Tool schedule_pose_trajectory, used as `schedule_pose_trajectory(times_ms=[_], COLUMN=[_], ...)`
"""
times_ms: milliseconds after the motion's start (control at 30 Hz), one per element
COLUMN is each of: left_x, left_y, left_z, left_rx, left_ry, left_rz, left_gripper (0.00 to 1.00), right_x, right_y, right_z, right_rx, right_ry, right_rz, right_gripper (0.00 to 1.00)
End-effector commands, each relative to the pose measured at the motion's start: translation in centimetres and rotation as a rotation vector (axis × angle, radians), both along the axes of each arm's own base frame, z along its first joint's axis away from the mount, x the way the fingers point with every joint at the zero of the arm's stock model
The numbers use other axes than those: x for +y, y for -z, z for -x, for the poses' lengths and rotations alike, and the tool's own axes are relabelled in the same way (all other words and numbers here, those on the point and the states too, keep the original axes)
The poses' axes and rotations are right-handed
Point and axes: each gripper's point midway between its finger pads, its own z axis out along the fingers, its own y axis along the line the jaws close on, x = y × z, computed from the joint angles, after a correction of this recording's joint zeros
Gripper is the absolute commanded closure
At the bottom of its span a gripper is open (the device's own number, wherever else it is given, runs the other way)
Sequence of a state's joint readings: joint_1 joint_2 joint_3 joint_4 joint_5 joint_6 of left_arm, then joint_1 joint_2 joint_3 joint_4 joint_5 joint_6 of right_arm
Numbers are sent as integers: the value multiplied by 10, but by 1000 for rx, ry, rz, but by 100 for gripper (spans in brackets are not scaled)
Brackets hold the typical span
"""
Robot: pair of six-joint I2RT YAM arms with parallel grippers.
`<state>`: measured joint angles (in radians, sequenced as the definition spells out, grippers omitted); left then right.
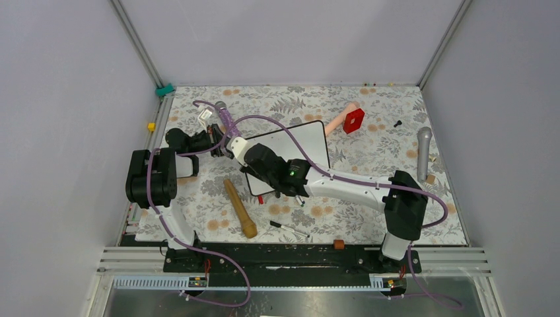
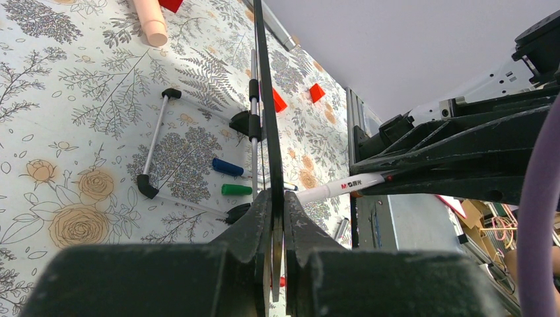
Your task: Write a sentence on the whiteboard
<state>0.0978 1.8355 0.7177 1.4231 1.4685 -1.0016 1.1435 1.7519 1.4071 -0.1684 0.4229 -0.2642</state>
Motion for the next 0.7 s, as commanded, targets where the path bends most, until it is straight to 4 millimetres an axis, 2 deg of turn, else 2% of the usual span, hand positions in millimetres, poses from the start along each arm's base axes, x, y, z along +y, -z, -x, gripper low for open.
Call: schedule_pose_trajectory(times_ms=[0,67,267,333,433,533,667], left_x=[-3,-3,-3,-3,-3,-4,-3], left_y=[-14,-14,-14,-14,-14,-14,-15], left_z=[12,12,11,11,12,11,11], left_rx=[-99,-100,-99,-98,-100,-99,-99], left_ry=[48,48,48,48,46,44,41], left_rz=[-23,-23,-23,-23,-23,-22,-21], left_gripper=[100,100,100,100,100,100,100], right_x=[7,4,-8,-19,-43,-70,-82], right_y=[-23,-31,-73,-92,-107,-117,-102], right_z=[2,4,20,23,28,33,57], right_rx=[-9,-16,-14,-34,-90,-121,-38], right_ry=[-15,-25,-61,-53,-56,-32,-116], right_rz=[-74,-99,-203,-240,-235,-234,-214], right_gripper=[100,100,100,100,100,100,100])
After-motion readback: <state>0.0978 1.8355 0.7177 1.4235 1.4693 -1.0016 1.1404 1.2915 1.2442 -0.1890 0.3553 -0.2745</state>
